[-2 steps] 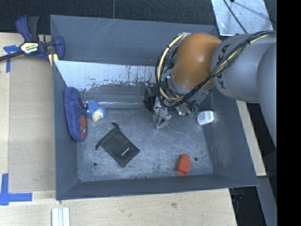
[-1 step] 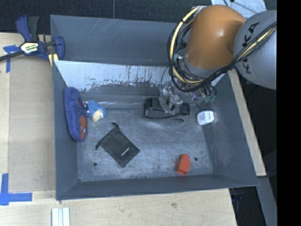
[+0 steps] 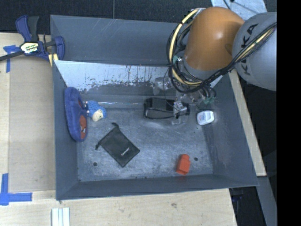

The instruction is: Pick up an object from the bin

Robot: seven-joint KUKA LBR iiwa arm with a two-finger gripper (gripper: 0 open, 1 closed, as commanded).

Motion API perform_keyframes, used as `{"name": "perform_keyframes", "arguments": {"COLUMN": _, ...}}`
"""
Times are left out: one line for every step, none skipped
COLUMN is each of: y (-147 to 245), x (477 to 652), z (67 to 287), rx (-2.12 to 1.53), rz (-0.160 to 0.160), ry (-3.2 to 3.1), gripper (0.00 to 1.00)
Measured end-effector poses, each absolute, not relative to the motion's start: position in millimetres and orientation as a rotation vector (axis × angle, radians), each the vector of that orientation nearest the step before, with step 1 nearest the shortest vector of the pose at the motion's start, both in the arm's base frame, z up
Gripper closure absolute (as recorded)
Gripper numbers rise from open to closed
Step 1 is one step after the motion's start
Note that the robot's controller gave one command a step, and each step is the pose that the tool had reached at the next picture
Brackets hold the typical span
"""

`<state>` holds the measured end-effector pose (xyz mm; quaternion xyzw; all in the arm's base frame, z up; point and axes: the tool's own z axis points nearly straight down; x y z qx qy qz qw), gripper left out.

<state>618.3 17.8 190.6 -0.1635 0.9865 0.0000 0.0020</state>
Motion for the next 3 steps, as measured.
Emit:
{"name": "perform_keyframes", "arguments": {"y": -36.0, "x": 626.1, "z": 111.4, "rx": -0.489, "rz": 0.000, "ry": 3.075, "gripper": 0.00}}
{"name": "perform_keyframes", "arguments": {"y": -51.0, "x": 630.2, "z": 103.2, "rx": -0.410, "rz": -0.006, "ry": 3.080, "gripper": 0.00}}
{"name": "perform_keyframes", "arguments": {"y": -49.8, "x": 631.3, "z": 104.1, "rx": -0.405, "rz": 0.001, "ry": 3.078, "gripper": 1.00}}
